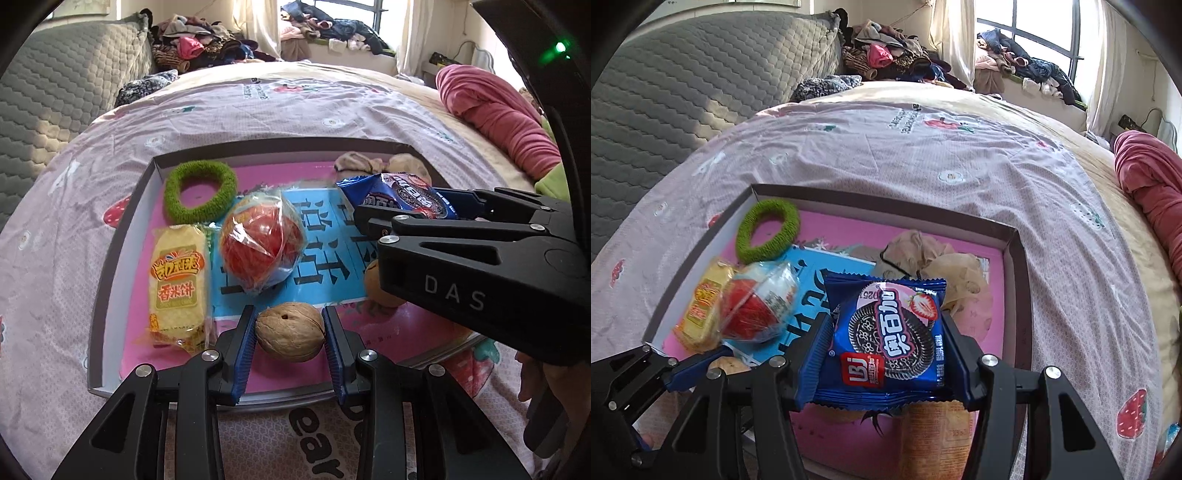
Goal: Organize objects
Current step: 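Carry the walnut in left gripper and cookie packet in right gripper over the tray, then lower the walnut and open left gripper while right gripper releases the cookie packet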
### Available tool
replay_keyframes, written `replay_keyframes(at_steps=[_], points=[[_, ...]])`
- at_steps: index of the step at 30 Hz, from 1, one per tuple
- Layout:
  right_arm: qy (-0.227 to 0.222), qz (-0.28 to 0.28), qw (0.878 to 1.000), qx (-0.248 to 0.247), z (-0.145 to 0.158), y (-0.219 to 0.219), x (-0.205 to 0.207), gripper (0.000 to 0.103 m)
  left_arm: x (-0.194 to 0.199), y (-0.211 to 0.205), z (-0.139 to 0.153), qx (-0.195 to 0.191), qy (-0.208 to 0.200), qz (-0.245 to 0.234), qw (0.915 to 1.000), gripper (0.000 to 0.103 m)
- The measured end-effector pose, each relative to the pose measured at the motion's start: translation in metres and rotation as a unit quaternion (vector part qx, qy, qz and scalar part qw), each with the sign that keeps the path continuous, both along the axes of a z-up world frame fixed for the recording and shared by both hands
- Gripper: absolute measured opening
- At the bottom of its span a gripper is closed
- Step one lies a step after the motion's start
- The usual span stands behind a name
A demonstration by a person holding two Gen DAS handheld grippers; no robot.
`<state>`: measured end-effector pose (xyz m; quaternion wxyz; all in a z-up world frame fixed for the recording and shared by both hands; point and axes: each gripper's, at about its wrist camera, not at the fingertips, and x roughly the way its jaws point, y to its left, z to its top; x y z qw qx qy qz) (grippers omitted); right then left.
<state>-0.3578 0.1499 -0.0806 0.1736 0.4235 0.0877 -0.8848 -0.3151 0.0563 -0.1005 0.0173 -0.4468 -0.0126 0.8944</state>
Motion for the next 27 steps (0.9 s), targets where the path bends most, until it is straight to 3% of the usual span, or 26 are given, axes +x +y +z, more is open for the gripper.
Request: replay_keyframes(at_steps=[14,17,20,22,27], points=[[0.004,-0.002,1.000,0.007,-0.008,-0.002,-0.003,0.058,-0.002,-0.007,-0.006,0.002,0.002,0.013,0.9999,0.037],[0.005,-0.004,1.000,0.012,-0.009,-0.004,-0.004,0.058,-0.002,-0.010,-0.006,0.000,0.002,0.017,0.9999,0.041],[0.010,-0.002,1.000,0.026,-0.009,-0.007,-0.002,0.059,-0.001,-0.010,-0.006,0.000,0.002,0.018,0.9998,0.052],[0.012,0.001,0.999,0.032,-0.010,-0.008,-0.002,0.064,-0.001,-0.010,-0.007,-0.001,0.002,0.020,0.9998,0.061],[0.016,0.000,0.999,0.044,-0.010,-0.008,0.002,0.070,0.000,-0.009,-0.006,-0.002,0.004,0.018,0.9998,0.072]])
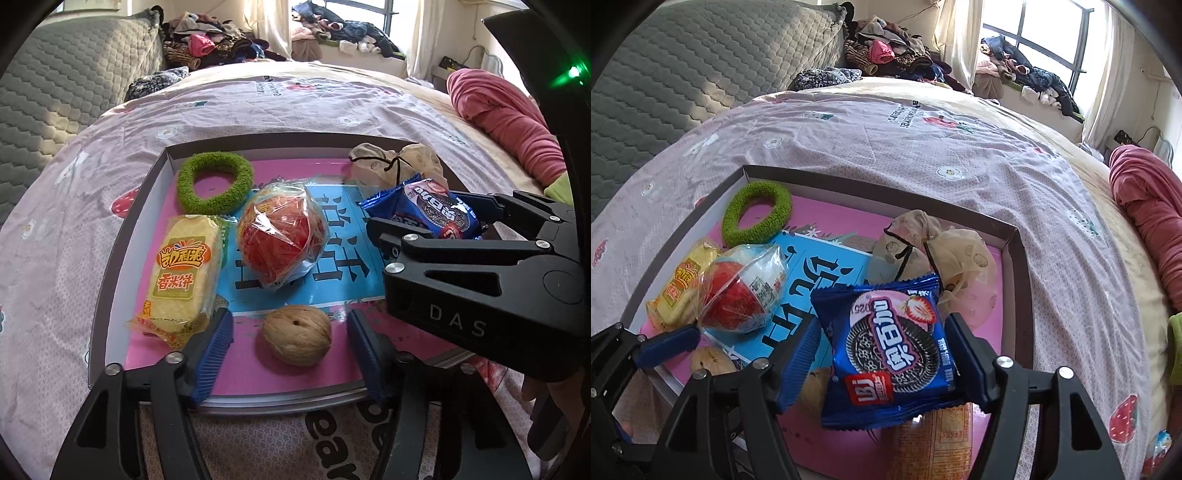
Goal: Organize objects
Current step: 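Lower the walnut and open left gripper while right gripper releases the cookie packet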
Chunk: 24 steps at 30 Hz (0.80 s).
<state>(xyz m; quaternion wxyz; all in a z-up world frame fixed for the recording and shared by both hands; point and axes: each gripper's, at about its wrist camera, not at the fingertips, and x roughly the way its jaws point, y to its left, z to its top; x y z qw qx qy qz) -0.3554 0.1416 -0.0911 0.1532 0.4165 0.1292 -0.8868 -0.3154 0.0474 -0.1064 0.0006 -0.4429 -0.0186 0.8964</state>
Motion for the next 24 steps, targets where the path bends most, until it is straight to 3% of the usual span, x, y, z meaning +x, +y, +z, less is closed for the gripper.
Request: replay_keyframes(at_steps=[11,18,24], points=[[0.007,-0.009,1.000,-0.021,0.020,0.014,0.008,0.077,0.007,0.003,0.014,-0.017,0.016,-0.003,0.9997,0.081],[0.015,-0.022,0.999,-0.039,0.037,0.027,0.018,0.087,0.015,-0.001,0.019,-0.023,0.016,0.008,0.9996,0.096],[0.017,-0.027,0.998,-0.054,0.050,0.034,0.027,0.090,0.024,-0.007,0.029,-0.023,0.022,0.016,0.9994,0.097]])
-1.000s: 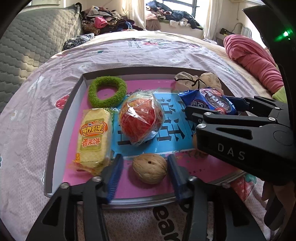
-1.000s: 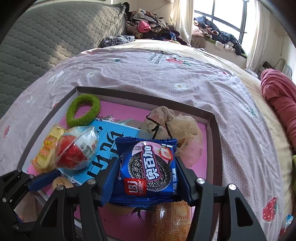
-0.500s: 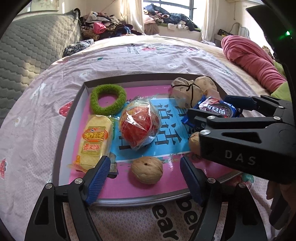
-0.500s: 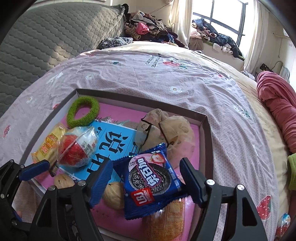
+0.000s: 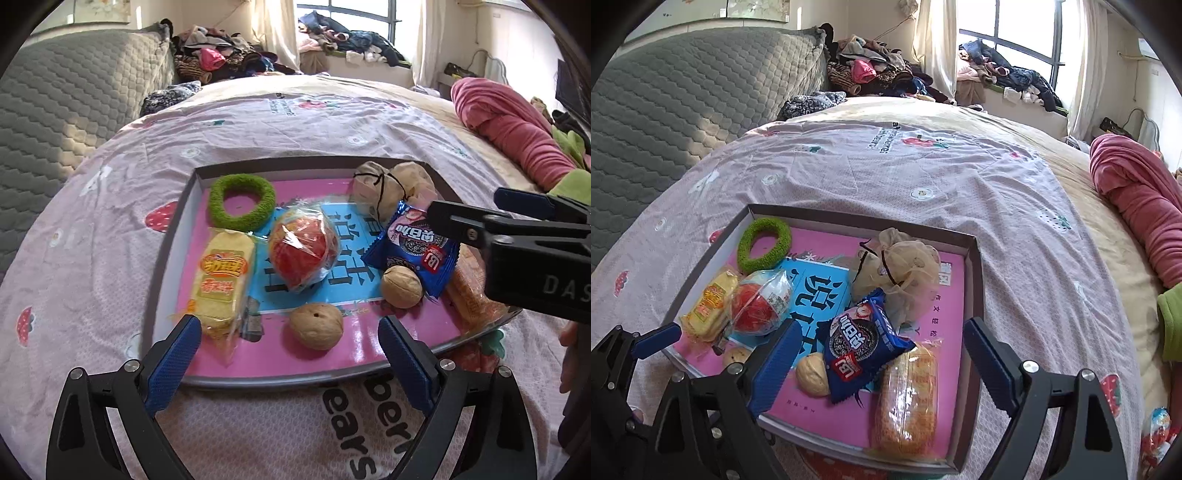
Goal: Organize objects
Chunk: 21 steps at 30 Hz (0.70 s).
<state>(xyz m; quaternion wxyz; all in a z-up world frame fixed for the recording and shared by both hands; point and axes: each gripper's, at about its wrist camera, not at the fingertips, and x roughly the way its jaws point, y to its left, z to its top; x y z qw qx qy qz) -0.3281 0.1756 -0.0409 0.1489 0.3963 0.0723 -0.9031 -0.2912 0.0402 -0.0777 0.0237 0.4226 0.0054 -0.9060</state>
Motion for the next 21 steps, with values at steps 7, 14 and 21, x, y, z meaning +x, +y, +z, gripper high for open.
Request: replay_keyframes(at_steps=[7,14,21], points=[[0.015,0.002,1.000,-0.016,0.023,0.004,0.023,0.101,0.018,-0.008,0.026,-0.004,0.025,0.015,0.9996,0.097],[0.027,0.005,0.999,-0.047,0.052,0.011,0.046,0.102,0.040,-0.010,0.062,-0.020,0.059,0.036,0.9974,0.097],[0.051,0.003,0.997,-0.049,0.086,0.016,0.078,0.102,0.065,-0.009,0.093,-0.017,0.085,0.043,0.9953,0.098]])
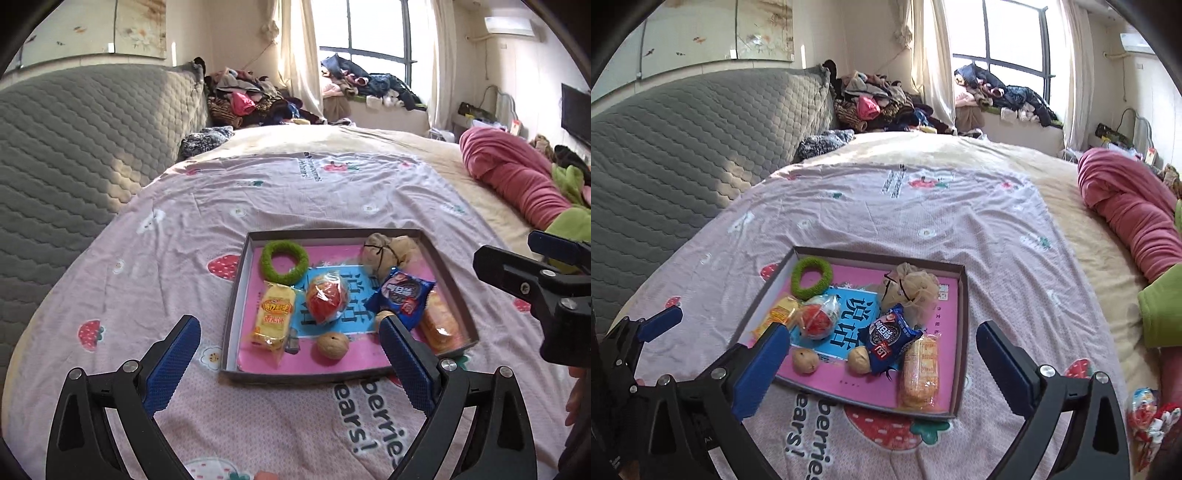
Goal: Organize objects
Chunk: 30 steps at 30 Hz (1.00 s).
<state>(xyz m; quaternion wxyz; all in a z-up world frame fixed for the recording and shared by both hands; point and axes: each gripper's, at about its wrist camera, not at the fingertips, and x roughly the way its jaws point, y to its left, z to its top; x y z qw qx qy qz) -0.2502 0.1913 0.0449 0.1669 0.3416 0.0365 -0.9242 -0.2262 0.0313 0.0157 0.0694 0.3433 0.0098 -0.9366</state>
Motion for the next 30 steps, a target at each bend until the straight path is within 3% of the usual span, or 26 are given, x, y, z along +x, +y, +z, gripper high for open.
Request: replay_keyframes(at_steps=[9,26,30], points=[[0.019,0.004,1.000,-0.020,0.025,0.007,0.049,0.102,0.042,-0.001,0.027,-0.003,0.018,0.009,0.9998,0.098],[0.006,-0.001,1.000,0.011,0.010,0.007,0.117,0.102,0.113,-0.010,0.037,0.010,0.020,0.023,0.9995,0.098],[0.007,-0.005,1.000,0.019,0.006,0.010,0.132,0.102,0.126,-0.007,0.037,-0.002,0.023,0.027,0.9994,0.098]])
